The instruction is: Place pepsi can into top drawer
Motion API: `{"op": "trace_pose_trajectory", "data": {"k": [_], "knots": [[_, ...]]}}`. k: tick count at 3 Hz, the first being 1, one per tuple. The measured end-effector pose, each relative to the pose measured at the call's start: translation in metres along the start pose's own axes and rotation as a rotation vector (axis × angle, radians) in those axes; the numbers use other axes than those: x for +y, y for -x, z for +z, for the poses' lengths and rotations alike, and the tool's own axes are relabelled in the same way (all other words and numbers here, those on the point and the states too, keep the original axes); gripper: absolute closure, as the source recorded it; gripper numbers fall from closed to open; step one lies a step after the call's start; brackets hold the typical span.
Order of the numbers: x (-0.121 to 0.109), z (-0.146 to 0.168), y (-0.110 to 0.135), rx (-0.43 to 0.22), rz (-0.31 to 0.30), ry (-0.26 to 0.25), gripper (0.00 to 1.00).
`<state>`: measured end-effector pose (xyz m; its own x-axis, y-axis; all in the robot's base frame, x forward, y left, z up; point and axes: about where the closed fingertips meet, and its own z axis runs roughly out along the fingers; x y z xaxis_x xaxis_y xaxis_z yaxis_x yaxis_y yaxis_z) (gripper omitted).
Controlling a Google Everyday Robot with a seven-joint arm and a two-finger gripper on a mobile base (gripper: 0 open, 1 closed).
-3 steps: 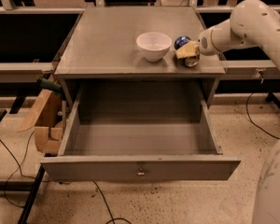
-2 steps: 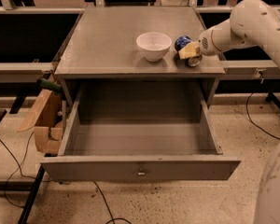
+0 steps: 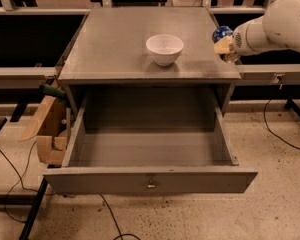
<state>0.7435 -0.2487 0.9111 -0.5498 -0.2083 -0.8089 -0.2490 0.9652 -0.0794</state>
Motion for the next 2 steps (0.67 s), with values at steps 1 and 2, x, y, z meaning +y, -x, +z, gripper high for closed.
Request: {"op": "trace_pose_trajectory", "data": {"k": [1, 2], "knots": [[-0.010, -0.043, 0.001, -0.018, 0.043, -0.019, 1.00], [0.003, -0.084, -0.021, 0.042, 0.063, 0.153, 1.00]]}}
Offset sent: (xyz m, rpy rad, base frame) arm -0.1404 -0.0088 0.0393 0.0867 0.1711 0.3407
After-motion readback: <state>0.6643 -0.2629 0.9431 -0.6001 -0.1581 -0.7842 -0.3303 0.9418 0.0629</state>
